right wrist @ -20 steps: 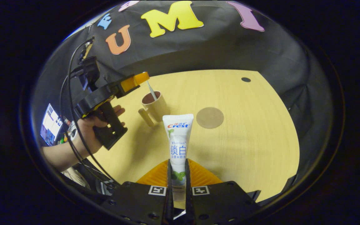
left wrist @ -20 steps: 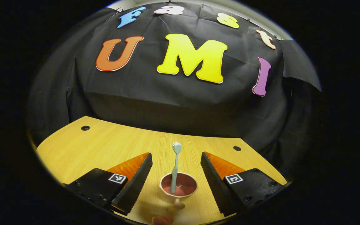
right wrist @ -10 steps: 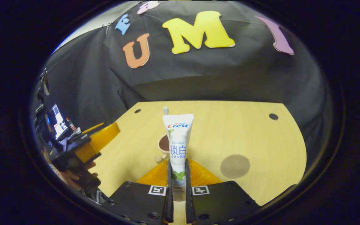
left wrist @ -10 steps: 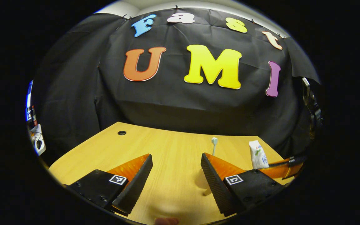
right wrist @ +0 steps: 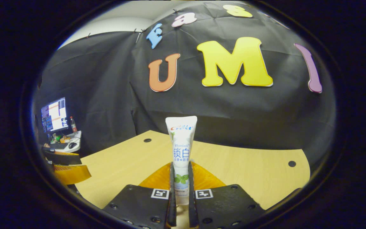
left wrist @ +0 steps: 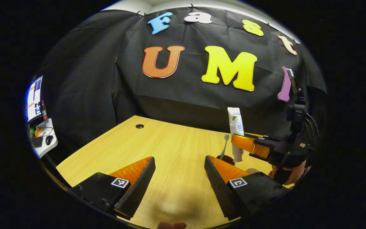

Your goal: Put the toothbrush and toothpaste on the desktop into the cup, then pick up the cup and place it on the coaster on the desktop.

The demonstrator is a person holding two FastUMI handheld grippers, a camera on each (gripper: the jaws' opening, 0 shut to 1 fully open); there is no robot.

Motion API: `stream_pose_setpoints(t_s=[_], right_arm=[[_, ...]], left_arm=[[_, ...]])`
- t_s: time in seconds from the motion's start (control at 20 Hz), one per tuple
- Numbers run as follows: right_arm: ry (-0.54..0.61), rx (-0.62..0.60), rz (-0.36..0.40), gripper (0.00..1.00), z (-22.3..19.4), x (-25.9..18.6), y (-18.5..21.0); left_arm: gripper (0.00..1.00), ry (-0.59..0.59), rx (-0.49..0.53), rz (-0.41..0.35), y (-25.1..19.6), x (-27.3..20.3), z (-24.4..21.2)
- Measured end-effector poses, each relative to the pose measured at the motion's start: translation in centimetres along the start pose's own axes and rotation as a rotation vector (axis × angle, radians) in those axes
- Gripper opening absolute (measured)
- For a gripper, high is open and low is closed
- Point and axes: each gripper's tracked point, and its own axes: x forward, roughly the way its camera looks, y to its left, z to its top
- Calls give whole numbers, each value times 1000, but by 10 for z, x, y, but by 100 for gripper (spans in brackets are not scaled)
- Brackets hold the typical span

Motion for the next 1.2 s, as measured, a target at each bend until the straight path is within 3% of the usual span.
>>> stream_pose_setpoints(t_s=[0.2, 0.65, 1.2], right_arm=[[-65, -69, -10, 15, -3, 13, -3], [-87, -34, -47, 15, -21, 30, -19], [-79, -33, -43, 24, -23, 22, -17]], left_arm=[[98, 39, -6, 11, -1, -3, -8], [98, 105, -22, 17, -12, 2, -25], [98, 138, -51, 3, -24, 10, -34]])
